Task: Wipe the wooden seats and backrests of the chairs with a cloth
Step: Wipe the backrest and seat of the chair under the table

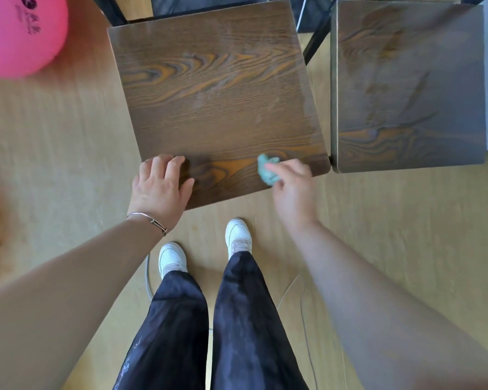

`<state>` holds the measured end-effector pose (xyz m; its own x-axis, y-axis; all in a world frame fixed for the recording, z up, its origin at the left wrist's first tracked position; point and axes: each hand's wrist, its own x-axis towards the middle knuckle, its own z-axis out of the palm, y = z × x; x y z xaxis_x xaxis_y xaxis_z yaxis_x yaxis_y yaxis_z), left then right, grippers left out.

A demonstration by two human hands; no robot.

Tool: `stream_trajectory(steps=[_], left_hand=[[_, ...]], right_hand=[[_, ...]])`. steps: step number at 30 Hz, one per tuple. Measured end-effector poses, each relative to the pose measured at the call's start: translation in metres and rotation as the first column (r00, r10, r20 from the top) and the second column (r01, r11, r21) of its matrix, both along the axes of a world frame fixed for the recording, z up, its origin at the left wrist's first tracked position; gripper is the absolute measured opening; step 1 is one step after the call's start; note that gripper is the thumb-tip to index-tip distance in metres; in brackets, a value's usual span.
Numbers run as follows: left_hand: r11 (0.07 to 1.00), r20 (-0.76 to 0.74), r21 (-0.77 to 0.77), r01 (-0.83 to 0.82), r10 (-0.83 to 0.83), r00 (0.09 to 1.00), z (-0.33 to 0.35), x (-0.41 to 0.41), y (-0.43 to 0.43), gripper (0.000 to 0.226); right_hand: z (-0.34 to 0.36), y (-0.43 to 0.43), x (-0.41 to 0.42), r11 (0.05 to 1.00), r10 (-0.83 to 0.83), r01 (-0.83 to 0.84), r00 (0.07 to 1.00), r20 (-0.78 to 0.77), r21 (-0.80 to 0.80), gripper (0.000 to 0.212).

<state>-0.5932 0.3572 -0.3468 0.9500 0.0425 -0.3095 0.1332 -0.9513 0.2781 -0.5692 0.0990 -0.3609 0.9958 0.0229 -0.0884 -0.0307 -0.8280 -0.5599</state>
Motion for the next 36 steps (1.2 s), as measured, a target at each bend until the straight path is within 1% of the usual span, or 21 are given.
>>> stream_trajectory(steps=[2, 4, 5, 7, 9, 12, 17, 23, 27, 31, 33, 36], left_hand=[[1.000, 0.010, 0.012, -0.018, 0.017, 1.000, -0.001, -0.002, 0.014, 0.047], [0.999, 0.003, 0.036, -0.019, 0.019, 1.000, -0.002, -0.007, 0.029, 0.047], [0.999, -0.003, 0.047, -0.016, 0.017, 1.000, -0.003, -0.010, 0.036, 0.047], [0.998, -0.011, 0.057, 0.000, 0.001, 1.000, -0.005, -0.017, 0.048, 0.048], [0.998, -0.018, 0.060, 0.016, -0.015, 1.000, -0.006, -0.023, 0.057, 0.049], [0.998, -0.028, 0.055, 0.001, 0.001, 1.000, -0.007, -0.031, 0.070, 0.048], [0.996, -0.036, 0.040, -0.083, 0.084, 0.996, -0.008, -0.044, 0.090, 0.048], [0.983, -0.054, 0.036, -0.178, 0.180, 0.982, -0.007, -0.066, 0.116, 0.048], [0.975, -0.068, 0.040, -0.219, 0.221, 0.973, -0.006, -0.081, 0.129, 0.047], [0.970, -0.076, 0.040, -0.238, 0.240, 0.968, -0.005, -0.091, 0.132, 0.048], [0.974, -0.070, 0.037, -0.225, 0.227, 0.971, -0.003, -0.090, 0.130, 0.049], [0.980, -0.060, 0.035, -0.196, 0.198, 0.978, -0.003, -0.076, 0.123, 0.050]], right_hand=[[-0.001, -0.031, 0.013, 0.980, -0.175, 0.181, 0.982, 0.075, -0.082, 0.051], [-0.006, -0.049, 0.018, 0.930, -0.331, 0.338, 0.941, 0.071, -0.146, 0.049], [-0.009, -0.048, 0.017, 0.913, -0.371, 0.373, 0.927, 0.043, -0.167, 0.050], [-0.013, -0.033, 0.013, 0.915, -0.372, 0.367, 0.928, 0.000, -0.168, 0.052], [-0.012, -0.008, 0.009, 0.945, -0.293, 0.289, 0.956, -0.009, -0.153, 0.053], [-0.011, 0.032, 0.004, 0.984, -0.117, 0.115, 0.993, -0.006, -0.136, 0.053], [-0.008, 0.100, -0.012, 0.990, 0.084, -0.088, 0.996, -0.037, -0.108, 0.056], [-0.009, 0.161, -0.038, 0.967, 0.245, -0.250, 0.964, -0.101, -0.044, 0.055], [-0.011, 0.181, -0.052, 0.944, 0.328, -0.330, 0.941, -0.081, -0.013, 0.049], [-0.004, 0.192, -0.071, 0.865, 0.502, -0.498, 0.858, -0.108, 0.066, 0.045], [0.000, 0.191, -0.054, 0.877, 0.479, -0.473, 0.873, -0.093, 0.086, 0.047], [0.003, 0.196, 0.000, 0.931, 0.363, -0.363, 0.932, 0.022, 0.023, 0.049]])
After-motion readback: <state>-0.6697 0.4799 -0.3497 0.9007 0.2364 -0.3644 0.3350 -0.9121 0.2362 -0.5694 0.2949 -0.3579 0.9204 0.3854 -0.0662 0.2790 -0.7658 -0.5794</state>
